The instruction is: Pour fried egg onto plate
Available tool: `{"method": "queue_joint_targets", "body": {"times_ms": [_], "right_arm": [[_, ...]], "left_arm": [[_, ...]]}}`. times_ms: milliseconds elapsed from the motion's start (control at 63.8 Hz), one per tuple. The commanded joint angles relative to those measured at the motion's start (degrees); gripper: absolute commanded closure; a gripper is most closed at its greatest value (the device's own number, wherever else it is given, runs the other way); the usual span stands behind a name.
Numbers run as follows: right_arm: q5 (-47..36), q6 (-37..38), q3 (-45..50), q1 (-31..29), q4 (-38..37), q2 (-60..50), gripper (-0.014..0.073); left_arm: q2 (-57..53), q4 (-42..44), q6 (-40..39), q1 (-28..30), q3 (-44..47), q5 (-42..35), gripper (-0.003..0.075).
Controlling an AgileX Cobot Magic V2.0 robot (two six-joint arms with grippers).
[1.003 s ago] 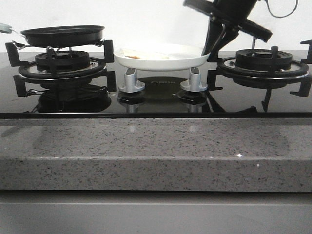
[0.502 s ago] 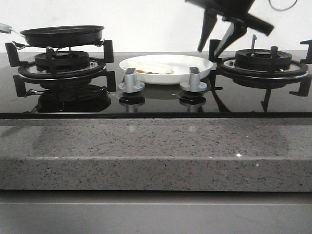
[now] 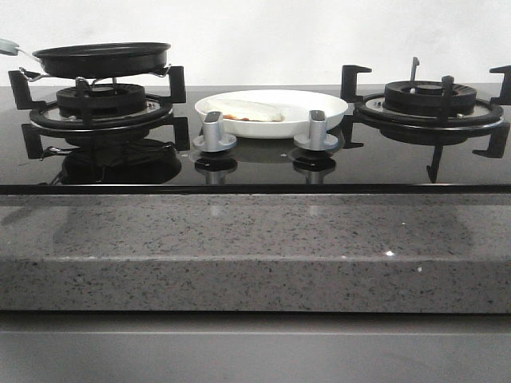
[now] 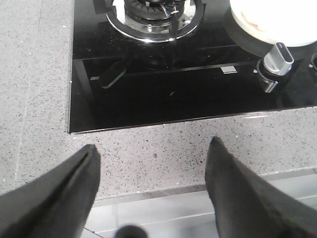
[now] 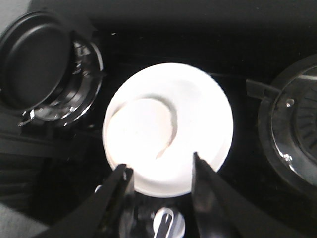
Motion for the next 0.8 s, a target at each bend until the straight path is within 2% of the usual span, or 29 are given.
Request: {"method": "queue_joint_targets", "body": {"times_ms": [0,188,423,784], "right_arm": [[4.6,-2.6,4.1,-0.1,-0.8,-7.6,0.0274],[2.7,-4.0,19.9,-0.1,-4.7,-19.4,0.0274],[-3.2,-6.2,38.0,-0.1,-5.0,-33.2,0.0274],[-8.1,-7.4,58.5,-0.1,-5.1,-54.0,0.0274]], "left_arm": [[0.2,-0.6,-0.6,-0.4,-1.4,-3.5,0.0272],[0.2,-0.6,-0.6,-0.4,-1.4,-3.5,0.0272],[0.2,-0.7,-0.6,-0.4,-1.4,-3.5,0.0272],[0.2,-0.7,-0.6,-0.4,-1.3,-3.9,0.0272]]}}
